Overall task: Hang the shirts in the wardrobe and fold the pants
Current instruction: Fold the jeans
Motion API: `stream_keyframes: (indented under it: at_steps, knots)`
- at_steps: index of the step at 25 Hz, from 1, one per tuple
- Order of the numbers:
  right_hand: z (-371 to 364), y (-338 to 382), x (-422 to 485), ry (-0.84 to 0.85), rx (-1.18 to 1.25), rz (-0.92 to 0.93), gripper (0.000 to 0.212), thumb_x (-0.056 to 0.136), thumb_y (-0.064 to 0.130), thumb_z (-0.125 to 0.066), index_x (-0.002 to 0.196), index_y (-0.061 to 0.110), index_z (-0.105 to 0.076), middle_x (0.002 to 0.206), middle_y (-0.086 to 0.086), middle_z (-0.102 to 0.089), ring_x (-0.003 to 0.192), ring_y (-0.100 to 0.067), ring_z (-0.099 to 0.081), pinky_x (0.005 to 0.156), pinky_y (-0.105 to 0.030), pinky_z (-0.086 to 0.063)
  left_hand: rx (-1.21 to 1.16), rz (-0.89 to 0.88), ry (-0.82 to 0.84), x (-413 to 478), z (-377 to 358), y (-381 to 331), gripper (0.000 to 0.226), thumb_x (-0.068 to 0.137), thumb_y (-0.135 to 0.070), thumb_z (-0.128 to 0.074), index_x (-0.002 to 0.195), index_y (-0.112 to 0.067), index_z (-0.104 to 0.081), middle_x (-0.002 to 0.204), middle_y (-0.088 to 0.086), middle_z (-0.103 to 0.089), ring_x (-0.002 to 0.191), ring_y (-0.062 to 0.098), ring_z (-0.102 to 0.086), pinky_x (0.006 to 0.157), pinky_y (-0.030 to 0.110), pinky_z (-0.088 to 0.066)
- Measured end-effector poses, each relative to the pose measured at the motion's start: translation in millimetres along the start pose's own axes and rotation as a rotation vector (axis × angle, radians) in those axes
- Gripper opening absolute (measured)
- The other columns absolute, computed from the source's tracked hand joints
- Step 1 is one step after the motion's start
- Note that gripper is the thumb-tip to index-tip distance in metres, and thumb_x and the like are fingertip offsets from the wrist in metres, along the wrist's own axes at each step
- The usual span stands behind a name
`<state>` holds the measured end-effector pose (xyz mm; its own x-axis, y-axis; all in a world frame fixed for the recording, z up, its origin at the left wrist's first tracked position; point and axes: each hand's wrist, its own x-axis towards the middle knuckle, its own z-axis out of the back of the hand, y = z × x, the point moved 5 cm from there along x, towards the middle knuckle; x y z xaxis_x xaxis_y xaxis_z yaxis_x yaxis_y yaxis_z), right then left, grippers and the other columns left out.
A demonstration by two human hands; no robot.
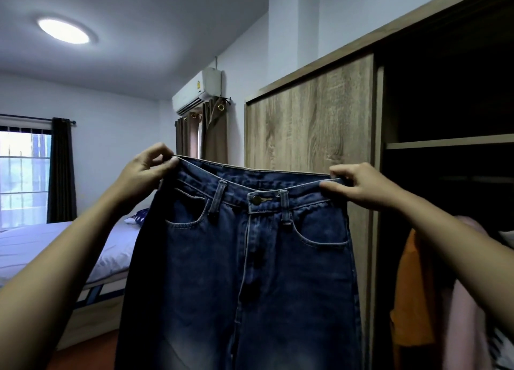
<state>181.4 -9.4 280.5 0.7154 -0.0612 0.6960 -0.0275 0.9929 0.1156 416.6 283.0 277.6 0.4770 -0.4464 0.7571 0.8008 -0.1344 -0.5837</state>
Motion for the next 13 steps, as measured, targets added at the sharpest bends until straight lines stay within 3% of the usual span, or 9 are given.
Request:
stream_keyframes:
  at_steps: [2, 5, 8, 9, 11, 13]
  knots:
    - [-0.6, 1.9, -5.2, -0.059, 0.168, -0.006, 0.036, 0.082, 0.048, -0.052, 0.072, 0.013, -0.047, 0.063, 0.007, -0.046, 0.056, -0.001, -0.041, 0.052, -0.016, -0.032, -0.017, 0.022, -0.008, -2.4, -2.4, -5.5, 0.023, 0.096, -0.019, -0.048, 0.074, -0.023, -0.047, 0.075, 0.013, -0.048, 0.066, 0.020, -0.039, 0.054, 0.028, -0.030]
    - [-1.9, 0.3, -10.9, -0.097, 0.766, -0.048, 0.009, 0.091, 0.018, -0.053, 0.089, 0.017, -0.044, 0.055, 0.007, -0.047, 0.047, 0.000, -0.042, 0.043, -0.012, -0.033, -0.283, 0.045, -0.111, -5.6, 2.3, -10.7, 0.024, 0.096, -0.013, -0.046, 0.075, -0.023, -0.046, 0.059, -0.004, -0.053, 0.047, 0.007, -0.046, 0.043, 0.017, -0.037]
    - [-28.5, -7.6, -3.0, -0.102, 0.992, -0.331, 0.018, 0.090, 0.015, -0.056, 0.107, 0.018, -0.053, 0.077, -0.006, -0.063, 0.057, -0.010, -0.060, 0.046, -0.018, -0.049, -0.274, 0.249, -0.162, 0.1, -5.0, 11.0, 0.026, 0.093, -0.004, -0.051, 0.072, -0.019, -0.046, 0.049, -0.005, -0.053, 0.044, 0.010, -0.046, 0.040, 0.013, -0.036]
    - [-45.1, -11.2, 1.7, -0.109, 1.023, -0.481, 0.014, 0.091, 0.010, -0.055, 0.105, 0.011, -0.057, 0.079, -0.010, -0.065, 0.059, -0.012, -0.061, 0.046, -0.018, -0.051, -0.206, 0.343, -0.234, 3.9, -8.1, 21.8, 0.024, 0.090, -0.003, -0.055, 0.071, -0.017, -0.048, 0.055, 0.001, -0.056, 0.051, 0.016, -0.048, 0.044, 0.017, -0.038]
    - [-78.5, -4.3, 11.7, -0.039, 1.222, -0.754, 0.013, 0.092, 0.001, -0.050, 0.085, 0.000, -0.061, 0.059, -0.009, -0.067, 0.045, -0.013, -0.061, 0.039, -0.018, -0.050, -0.136, 0.489, -0.382, 6.3, -18.2, 29.4, 0.011, 0.083, -0.008, -0.064, 0.075, -0.010, -0.056, 0.077, 0.018, -0.060, 0.066, 0.022, -0.051, 0.055, 0.027, -0.042]
    - [-91.2, 16.4, 27.1, -0.032, 1.415, -0.835, 0.017, 0.089, -0.002, -0.050, 0.075, 0.000, -0.059, 0.044, -0.006, -0.063, 0.035, -0.010, -0.058, 0.035, -0.018, -0.048, -0.185, 0.429, -0.420, 12.2, -38.9, 12.8, 0.017, 0.076, -0.022, -0.068, 0.066, -0.008, -0.065, 0.080, 0.020, -0.062, 0.067, 0.023, -0.055, 0.062, 0.033, -0.044]
